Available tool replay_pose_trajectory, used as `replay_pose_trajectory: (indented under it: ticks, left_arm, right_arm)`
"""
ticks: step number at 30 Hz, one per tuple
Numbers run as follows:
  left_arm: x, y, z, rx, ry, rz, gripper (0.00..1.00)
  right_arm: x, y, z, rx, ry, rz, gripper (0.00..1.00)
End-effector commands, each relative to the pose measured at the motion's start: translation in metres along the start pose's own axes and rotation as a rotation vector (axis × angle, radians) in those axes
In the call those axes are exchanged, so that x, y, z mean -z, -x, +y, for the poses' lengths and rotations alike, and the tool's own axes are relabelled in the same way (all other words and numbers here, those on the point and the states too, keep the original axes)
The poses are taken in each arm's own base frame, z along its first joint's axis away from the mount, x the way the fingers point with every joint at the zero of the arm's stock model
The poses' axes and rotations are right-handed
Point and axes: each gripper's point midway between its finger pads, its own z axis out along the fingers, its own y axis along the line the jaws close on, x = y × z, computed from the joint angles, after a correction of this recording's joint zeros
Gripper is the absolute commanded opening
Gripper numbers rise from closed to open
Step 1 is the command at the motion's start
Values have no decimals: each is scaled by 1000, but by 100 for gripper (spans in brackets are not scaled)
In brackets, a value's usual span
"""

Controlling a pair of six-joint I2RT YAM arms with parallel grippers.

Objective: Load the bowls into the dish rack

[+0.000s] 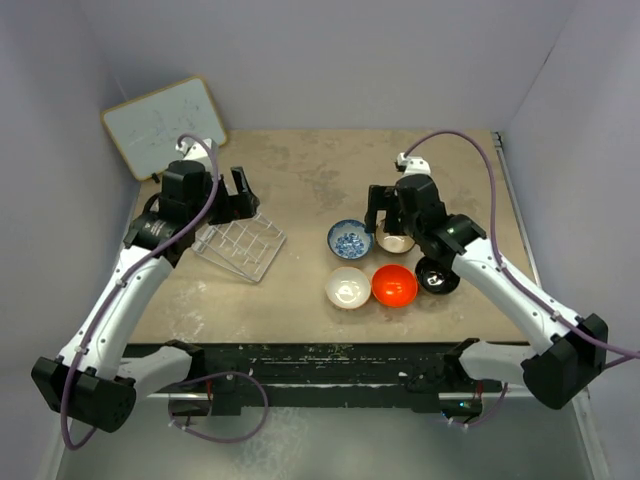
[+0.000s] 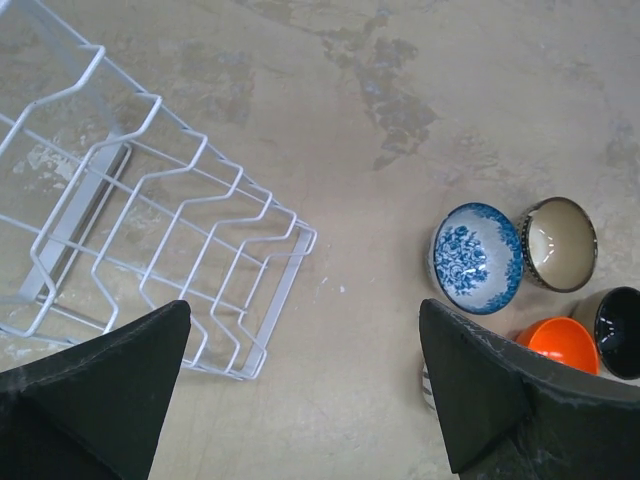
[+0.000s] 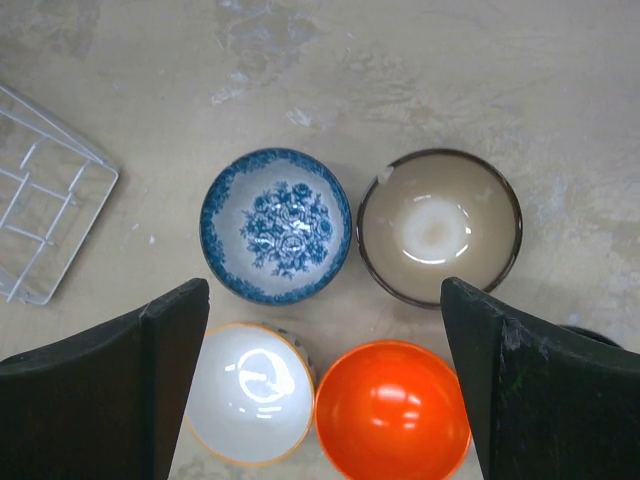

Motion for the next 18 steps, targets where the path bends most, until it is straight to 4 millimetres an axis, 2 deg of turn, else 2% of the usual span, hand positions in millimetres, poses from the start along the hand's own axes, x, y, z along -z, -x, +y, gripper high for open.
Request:
replay_pose_trajectory:
  ticks: [1, 6, 8, 10, 13, 15, 18]
  left_arm:
    - [9, 14, -19, -29, -97, -57, 99]
    - [20, 14, -19, -94, -124, -83, 99]
    - [27, 16, -20, -123, -144, -112, 99]
    - [38, 19, -24, -147, -177, -148, 99]
    - [53, 24, -26, -161, -199, -191, 99]
    - [60, 25, -25, -169, -201, -209, 99]
    - [66, 25, -22, -172, -194, -228, 99]
  right_arm:
    - [26, -8, -15, -48, -53, 18, 100]
    - [44, -22, -26, -100, -72, 38, 100]
    - [45, -35, -28, -102, -78, 78, 100]
    - [41, -48, -29, -99, -81, 119, 98]
    - [31, -87, -28, -122, -74, 233, 96]
    - [25, -105, -24, -152, -51, 271, 95]
    - [18, -109, -17, -214, -14, 246, 90]
